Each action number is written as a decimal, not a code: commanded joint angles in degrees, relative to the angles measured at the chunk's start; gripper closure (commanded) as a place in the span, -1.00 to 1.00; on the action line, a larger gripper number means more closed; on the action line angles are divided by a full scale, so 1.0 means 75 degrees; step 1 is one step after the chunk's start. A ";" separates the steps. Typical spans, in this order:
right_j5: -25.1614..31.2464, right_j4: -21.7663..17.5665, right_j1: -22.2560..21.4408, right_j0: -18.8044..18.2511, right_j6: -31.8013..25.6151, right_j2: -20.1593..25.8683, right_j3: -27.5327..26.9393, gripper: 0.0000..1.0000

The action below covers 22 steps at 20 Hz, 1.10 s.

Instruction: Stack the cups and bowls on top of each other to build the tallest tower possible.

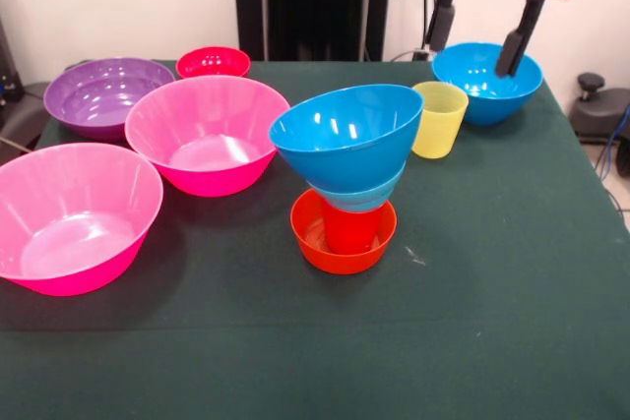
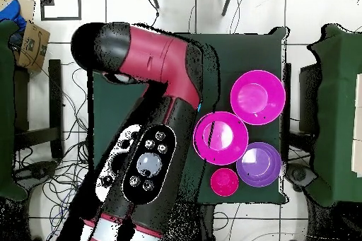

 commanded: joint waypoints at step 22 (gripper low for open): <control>-0.2466 0.0076 -0.0007 0.0549 0.2332 0.0676 0.2447 -1.00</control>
